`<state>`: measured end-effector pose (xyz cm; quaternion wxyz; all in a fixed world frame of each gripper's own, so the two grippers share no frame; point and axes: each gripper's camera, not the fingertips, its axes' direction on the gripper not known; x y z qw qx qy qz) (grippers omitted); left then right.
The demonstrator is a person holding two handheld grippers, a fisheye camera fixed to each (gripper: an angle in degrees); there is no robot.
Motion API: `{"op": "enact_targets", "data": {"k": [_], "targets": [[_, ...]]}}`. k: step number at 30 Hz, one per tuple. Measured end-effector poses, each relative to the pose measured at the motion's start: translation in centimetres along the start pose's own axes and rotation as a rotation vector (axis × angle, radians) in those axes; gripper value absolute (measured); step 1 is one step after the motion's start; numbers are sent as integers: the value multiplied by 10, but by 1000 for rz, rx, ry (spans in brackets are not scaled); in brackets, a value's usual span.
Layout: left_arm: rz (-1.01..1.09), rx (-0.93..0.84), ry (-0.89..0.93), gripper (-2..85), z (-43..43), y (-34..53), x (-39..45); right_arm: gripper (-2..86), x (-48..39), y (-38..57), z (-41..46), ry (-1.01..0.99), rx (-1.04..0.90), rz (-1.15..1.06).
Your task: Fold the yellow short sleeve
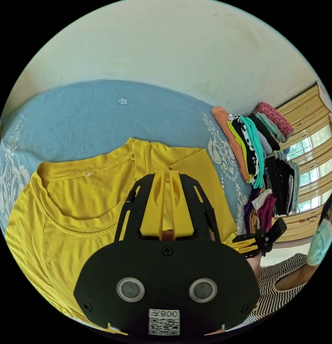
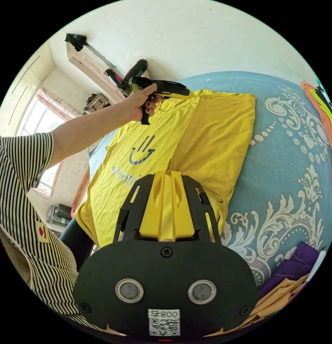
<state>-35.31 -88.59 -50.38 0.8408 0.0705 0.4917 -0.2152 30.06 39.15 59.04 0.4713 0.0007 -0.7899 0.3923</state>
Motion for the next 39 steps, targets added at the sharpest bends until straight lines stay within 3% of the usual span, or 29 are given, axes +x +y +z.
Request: {"op": "enact_targets", "data": {"k": [4,8,11,17,20,24,27,28,30,33,35,37,39], "targets": [[118,1,84,12,-9,12,17,6,7,-9,-1,-114,36,-37],[198,-141,-66,5,4,29,23,3,22,-15,12,50,83,45],[156,-64,23,4,-18,38,13,2,33,-26,48,42,-66,71],[221,-31,49,4,-36,40,23,1,44,-36,53,152,52,117],[240,-123,-5,4,-30,43,22,1,64,-41,67,96,42,191],[306,-43,8,3,-69,61,29,1,72,-44,70,70,109,212],[352,-167,-59,3,-67,77,26,1,83,-48,83,88,129,250],[360,-132,-56,3,-73,81,25,1,89,-51,98,75,84,266],[304,-90,-34,3,-104,95,16,1,91,-54,108,35,96,269],[305,-26,31,3,-149,131,6,1,81,-63,115,141,134,232],[285,-112,0,3,-155,153,-7,1,85,-74,148,180,26,214],[234,-162,-50,3,-169,177,-23,1,86,-77,160,175,43,217],[196,-73,69,3,-214,214,-40,1,78,-81,166,206,61,185]]}}
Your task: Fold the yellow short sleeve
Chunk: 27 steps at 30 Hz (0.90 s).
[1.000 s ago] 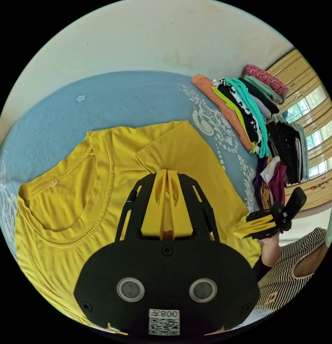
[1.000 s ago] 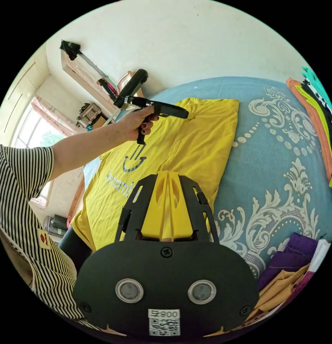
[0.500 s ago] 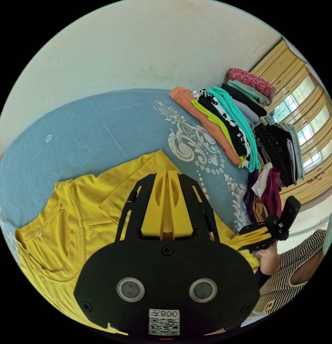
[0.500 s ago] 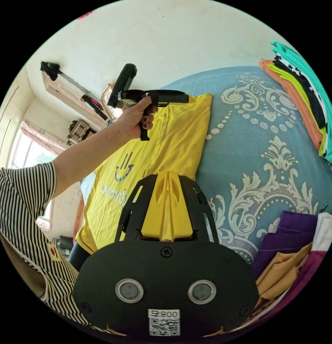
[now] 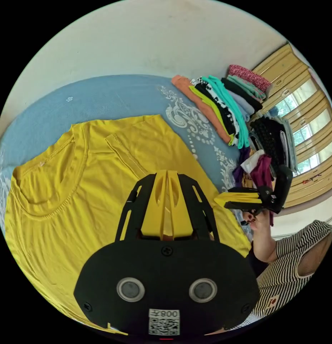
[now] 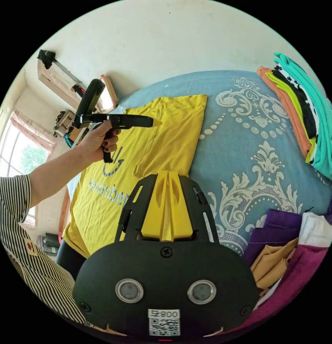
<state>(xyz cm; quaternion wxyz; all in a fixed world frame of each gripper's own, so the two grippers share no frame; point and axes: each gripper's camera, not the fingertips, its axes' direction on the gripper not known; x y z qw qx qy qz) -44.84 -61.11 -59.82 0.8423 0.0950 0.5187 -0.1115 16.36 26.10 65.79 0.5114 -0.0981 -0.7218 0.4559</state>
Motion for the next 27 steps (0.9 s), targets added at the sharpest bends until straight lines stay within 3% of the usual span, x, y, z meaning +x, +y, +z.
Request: {"op": "enact_targets", "data": {"k": [2,5,7,9,11,15,21,27], "targets": [[-27,25,61,3,-21,35,-3,2,-20,-6,9,25,50,-35],[-76,-120,29,3,-27,90,-12,2,-45,-24,52,1,-2,-104],[-146,-27,72,4,-58,121,-21,2,-53,-33,99,48,-174,-120],[-207,132,106,4,-118,169,-35,2,-62,-35,107,76,-130,-125],[-272,213,2,7,-166,212,-49,2,-73,-38,118,95,-130,-123],[-619,396,-231,24,-271,333,-105,1,-94,-45,144,56,-137,-144],[-1060,669,-202,66,-363,492,-186,2,-153,-68,221,-114,-214,-245],[-1118,749,-129,55,-409,564,-231,7,-215,-96,297,-156,-274,-353]]}}
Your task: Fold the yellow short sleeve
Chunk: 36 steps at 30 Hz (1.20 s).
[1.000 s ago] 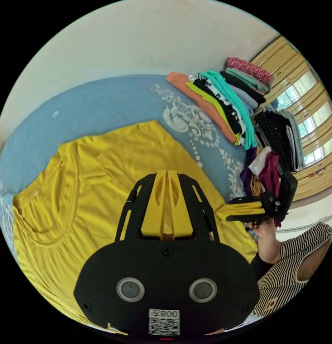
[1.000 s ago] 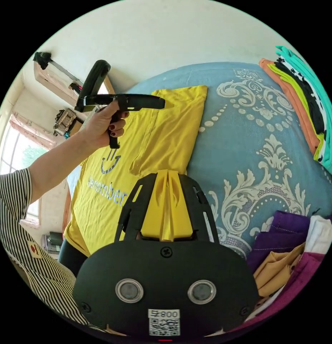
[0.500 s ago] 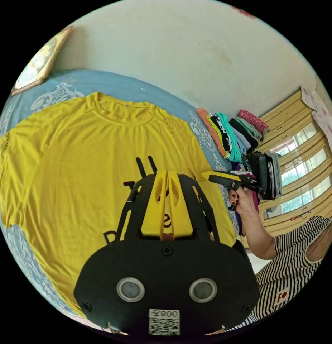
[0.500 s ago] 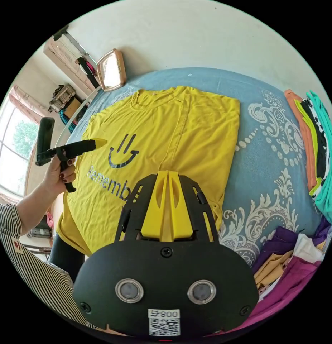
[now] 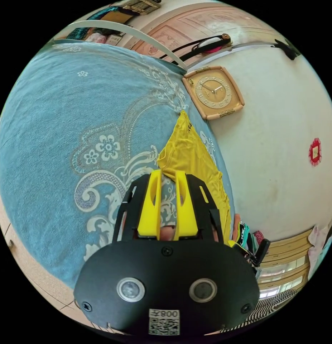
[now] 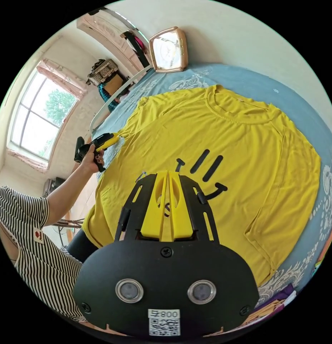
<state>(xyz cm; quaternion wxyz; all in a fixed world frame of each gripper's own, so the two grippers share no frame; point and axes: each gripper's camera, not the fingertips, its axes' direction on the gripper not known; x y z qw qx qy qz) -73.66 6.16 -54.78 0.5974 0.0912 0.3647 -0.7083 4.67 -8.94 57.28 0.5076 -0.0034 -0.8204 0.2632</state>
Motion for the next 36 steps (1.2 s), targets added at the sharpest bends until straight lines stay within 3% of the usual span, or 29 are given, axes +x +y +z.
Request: {"op": "enact_targets", "data": {"k": [7,25,36], "targets": [[-5,2,118,41,-46,-35,-45,32,-24,-84,80,-90,1,-79],[-77,139,202,76,-160,-57,-106,80,-132,-353,317,140,-131,-367],[-59,192,230,7,-190,-61,-111,84,-151,-438,426,233,-215,-400]]}}
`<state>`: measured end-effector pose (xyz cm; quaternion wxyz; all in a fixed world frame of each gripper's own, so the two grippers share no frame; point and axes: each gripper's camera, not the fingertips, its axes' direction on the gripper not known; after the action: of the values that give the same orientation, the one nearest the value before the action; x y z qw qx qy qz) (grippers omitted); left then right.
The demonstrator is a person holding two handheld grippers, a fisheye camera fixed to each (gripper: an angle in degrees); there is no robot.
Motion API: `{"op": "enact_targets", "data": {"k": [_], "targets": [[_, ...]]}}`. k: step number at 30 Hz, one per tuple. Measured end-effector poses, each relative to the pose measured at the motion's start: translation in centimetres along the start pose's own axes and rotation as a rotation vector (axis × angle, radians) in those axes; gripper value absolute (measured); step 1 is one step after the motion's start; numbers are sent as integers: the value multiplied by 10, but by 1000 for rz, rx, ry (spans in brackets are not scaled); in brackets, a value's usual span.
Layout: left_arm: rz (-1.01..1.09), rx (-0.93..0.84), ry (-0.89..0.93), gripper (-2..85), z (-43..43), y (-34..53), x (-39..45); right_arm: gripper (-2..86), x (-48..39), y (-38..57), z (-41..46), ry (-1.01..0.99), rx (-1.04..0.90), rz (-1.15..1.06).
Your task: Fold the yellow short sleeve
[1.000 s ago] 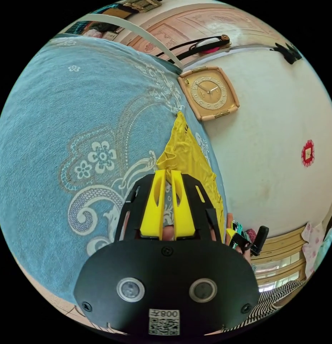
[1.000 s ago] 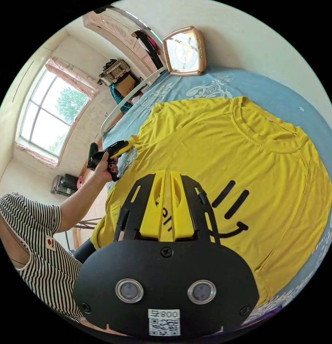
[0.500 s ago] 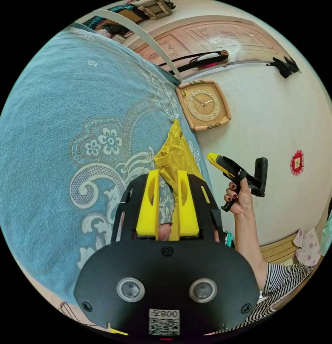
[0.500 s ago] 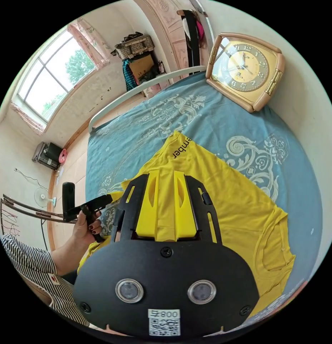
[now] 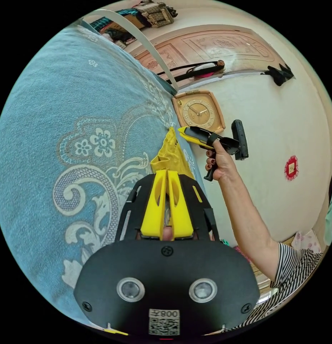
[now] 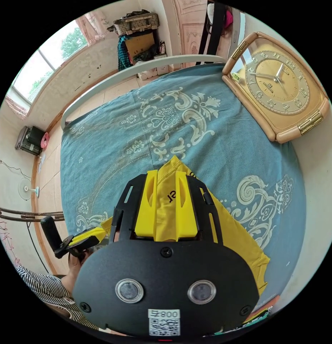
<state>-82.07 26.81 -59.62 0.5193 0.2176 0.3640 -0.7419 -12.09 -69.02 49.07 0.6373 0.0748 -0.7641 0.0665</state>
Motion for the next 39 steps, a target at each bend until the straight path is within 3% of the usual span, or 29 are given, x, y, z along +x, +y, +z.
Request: {"op": "enact_targets", "data": {"k": [6,16,24,33,39], "targets": [[75,-41,21,5,-1,1,16,79,5,-35,47,45,-103,7],[134,-85,80,5,4,10,39,21,28,-52,58,122,-87,6],[256,-160,202,5,22,23,75,12,83,-38,20,-74,10,65],[467,-442,396,4,70,53,134,13,214,79,-93,-335,263,208],[566,-640,324,3,111,84,166,18,293,178,-92,-431,233,399]]}}
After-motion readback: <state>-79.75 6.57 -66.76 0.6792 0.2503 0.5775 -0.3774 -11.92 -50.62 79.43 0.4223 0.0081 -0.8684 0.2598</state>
